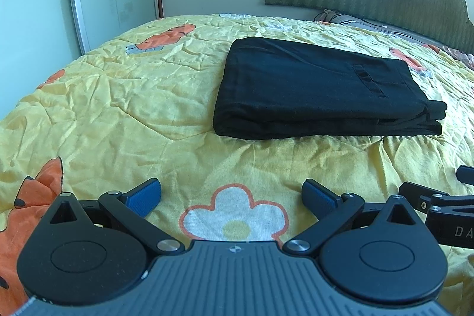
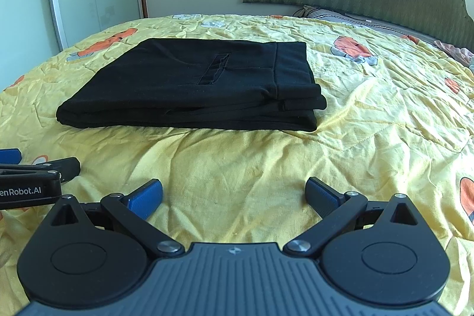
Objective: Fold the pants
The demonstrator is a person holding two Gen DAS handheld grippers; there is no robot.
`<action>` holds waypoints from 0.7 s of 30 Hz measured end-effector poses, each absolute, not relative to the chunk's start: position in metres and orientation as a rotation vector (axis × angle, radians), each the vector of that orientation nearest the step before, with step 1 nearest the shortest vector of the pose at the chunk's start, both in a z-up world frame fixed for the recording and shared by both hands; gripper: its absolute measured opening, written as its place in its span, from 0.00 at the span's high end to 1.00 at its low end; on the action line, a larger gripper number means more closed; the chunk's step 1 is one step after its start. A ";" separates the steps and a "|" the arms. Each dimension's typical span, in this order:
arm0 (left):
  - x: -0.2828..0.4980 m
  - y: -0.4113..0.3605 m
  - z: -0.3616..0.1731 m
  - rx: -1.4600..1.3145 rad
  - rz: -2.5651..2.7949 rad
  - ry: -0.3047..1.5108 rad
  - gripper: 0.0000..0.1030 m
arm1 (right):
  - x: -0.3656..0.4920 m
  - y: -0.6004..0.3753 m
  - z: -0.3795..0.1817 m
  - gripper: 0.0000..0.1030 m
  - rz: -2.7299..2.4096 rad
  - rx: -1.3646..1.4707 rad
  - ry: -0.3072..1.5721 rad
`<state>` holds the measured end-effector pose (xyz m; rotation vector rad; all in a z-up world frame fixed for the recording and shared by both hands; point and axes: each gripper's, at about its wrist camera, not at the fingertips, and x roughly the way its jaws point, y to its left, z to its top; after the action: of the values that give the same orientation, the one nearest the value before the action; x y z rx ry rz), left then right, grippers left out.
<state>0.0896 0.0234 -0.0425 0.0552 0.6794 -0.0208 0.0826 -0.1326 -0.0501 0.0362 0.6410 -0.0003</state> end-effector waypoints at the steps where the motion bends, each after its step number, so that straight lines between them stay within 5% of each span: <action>1: 0.089 0.023 -0.043 0.058 -0.020 0.678 0.00 | 0.083 -0.133 -0.050 0.00 0.000 0.037 0.641; 21: 0.090 0.019 -0.043 0.083 -0.038 0.670 0.00 | 0.082 -0.137 -0.051 0.00 -0.059 0.058 0.640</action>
<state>0.0902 0.0187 -0.0429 0.0831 0.6700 -0.0384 0.0817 -0.1371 -0.0507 0.0580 0.6399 -0.0593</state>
